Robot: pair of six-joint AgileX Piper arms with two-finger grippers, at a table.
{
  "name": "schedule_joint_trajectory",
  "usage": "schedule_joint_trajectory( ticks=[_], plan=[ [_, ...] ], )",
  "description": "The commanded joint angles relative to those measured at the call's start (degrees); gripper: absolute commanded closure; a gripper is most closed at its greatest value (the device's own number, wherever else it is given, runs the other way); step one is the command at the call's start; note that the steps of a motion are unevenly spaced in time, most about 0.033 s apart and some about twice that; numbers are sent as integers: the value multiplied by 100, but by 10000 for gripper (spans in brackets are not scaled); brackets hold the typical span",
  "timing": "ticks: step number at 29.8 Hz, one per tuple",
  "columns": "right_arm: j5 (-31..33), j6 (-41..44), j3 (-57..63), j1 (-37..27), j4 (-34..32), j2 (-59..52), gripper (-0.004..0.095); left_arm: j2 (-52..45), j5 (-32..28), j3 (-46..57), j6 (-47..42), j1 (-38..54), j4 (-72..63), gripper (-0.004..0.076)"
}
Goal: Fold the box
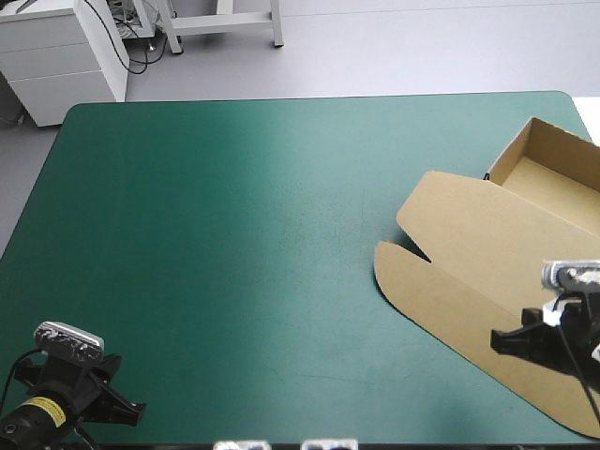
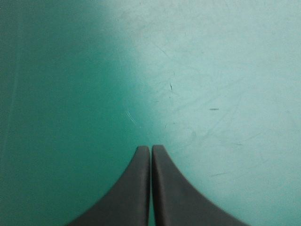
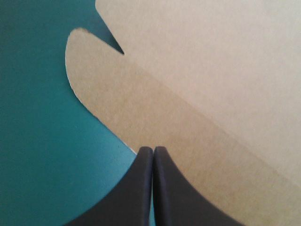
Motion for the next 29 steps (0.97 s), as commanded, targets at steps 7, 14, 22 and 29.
schedule_joint_trajectory(
  ticks=[7,14,22,29],
  plan=[
    [-782,-331,1403,13,364,-1213,922,63,-284,18,-9,-21,-276,731],
    [-872,-331,1796,13,364,-1628,922,63,-221,18,-49,-21,-187,731],
    [-847,-331,1897,13,353,-1650,922,63,-221,18,-49,-21,-176,731],
    [-762,-162,1907,13,365,-1650,922,63,-160,18,-49,-21,-176,731]
  ],
)
